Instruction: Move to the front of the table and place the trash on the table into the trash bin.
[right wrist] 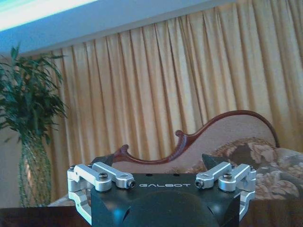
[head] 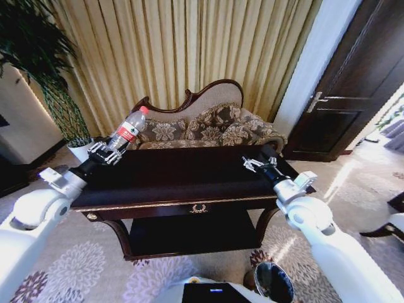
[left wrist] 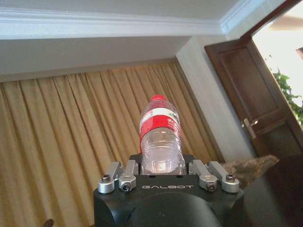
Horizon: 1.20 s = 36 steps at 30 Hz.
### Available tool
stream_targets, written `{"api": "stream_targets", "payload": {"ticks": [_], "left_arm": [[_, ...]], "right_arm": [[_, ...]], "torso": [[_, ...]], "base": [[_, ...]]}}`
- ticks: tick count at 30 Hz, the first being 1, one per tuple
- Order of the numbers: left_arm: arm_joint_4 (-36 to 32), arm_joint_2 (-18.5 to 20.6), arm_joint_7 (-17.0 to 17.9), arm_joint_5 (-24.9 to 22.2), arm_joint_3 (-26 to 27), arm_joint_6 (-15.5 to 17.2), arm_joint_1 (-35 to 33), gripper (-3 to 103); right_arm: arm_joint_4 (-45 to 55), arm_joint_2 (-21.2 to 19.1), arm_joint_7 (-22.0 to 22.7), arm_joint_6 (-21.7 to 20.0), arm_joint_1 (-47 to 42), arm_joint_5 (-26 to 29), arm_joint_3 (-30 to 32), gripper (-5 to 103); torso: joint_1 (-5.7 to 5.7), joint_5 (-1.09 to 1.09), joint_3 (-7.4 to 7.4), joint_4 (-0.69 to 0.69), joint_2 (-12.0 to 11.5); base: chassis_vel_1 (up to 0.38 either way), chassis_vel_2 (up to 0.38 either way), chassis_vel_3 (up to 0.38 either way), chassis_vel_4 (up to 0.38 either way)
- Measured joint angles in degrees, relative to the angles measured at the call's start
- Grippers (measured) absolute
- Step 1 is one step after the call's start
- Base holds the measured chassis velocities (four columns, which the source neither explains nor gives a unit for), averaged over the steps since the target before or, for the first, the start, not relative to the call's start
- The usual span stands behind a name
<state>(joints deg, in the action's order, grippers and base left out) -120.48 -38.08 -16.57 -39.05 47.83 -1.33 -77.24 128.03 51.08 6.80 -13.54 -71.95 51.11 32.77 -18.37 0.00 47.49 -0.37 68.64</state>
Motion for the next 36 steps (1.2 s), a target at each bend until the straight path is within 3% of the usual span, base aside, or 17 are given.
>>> {"api": "stream_targets", "payload": {"ticks": [9,14,24,30,36], "left_arm": [[-1.5,-4.2,0.5,2.5,-0.3,1.2,-0.5,41],[-0.6,-6.0,0.6,4.8,-3.7,1.1,1.1,41],[-1.0,-6.4,3.4,6.9,-12.3,3.6,7.4,41],[-0.4,-6.6,3.7,7.3,-14.3,3.8,9.0,41],[0.6,-5.8,4.3,7.3,-18.1,4.4,12.6,41]], "right_arm": [[-2.4,3.8,0.0,-0.5,-0.6,-3.9,-0.2,100],[-3.0,5.3,0.0,-0.9,0.5,-5.5,-3.1,100],[-3.2,6.2,0.0,-2.9,3.7,-6.6,-7.4,100],[-4.1,5.9,0.0,-2.9,4.4,-6.7,-8.6,100],[-3.6,4.4,0.0,-4.2,7.1,-3.7,-11.6,100]], "torso": [[0.00,0.01,0.00,0.00,0.0],[0.00,-0.01,0.00,0.00,0.0],[0.00,0.00,0.00,-0.01,0.0],[0.00,0.00,0.00,0.00,0.0],[0.00,0.00,0.00,0.00,0.0]], "base": [[0.000,0.000,0.000,0.000],[0.000,0.000,0.000,0.000],[0.000,0.000,0.000,0.000],[0.000,0.000,0.000,0.000],[0.000,0.000,0.000,0.000]]}}
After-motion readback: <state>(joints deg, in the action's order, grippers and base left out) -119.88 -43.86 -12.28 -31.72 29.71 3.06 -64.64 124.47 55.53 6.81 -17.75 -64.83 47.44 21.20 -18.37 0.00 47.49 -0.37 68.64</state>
